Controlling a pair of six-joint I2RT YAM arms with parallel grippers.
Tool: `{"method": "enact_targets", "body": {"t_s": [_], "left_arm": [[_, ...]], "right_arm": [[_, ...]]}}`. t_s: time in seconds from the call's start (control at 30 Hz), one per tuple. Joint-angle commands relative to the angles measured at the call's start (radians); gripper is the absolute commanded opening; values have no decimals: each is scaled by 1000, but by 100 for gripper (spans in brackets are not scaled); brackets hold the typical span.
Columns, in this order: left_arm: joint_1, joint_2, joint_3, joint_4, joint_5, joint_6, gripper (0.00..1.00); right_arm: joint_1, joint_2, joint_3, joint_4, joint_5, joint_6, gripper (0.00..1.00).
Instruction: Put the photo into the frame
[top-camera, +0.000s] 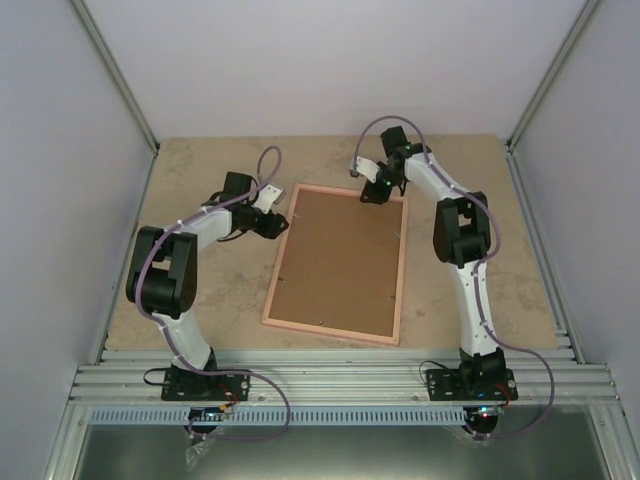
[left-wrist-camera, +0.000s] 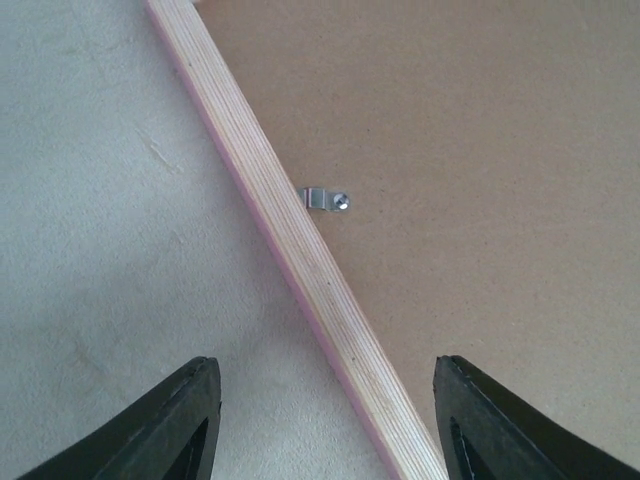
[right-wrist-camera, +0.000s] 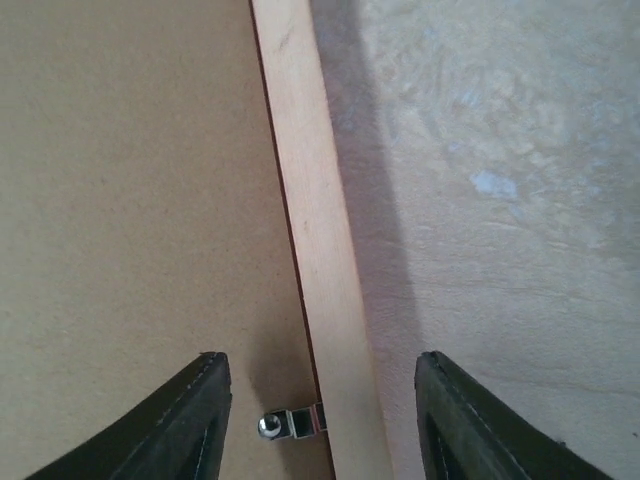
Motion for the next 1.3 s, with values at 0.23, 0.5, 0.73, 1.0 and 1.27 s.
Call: {"method": "enact_targets", "body": {"t_s": [0.23,0.5,0.73,1.0,1.27], "left_arm": [[-170,-129,47,-83,17,163,64],[-463,-192,-6,-282,82,544,65],[-648,-220,-93,-297,54,610,63],[-791,-192,-146,-269,6,591,61],[-829,-142,-130,-256,20,586,59]], "right_arm": [[-67,-272,-44,67,-134,315,76],[-168,-511,-332,149,-179,435,86],[-275,-691,-632,202,-232,472,87],[-441,-763,-829,243,-368,583,83],[-472,-805,-948,291,-419,647,82]]}}
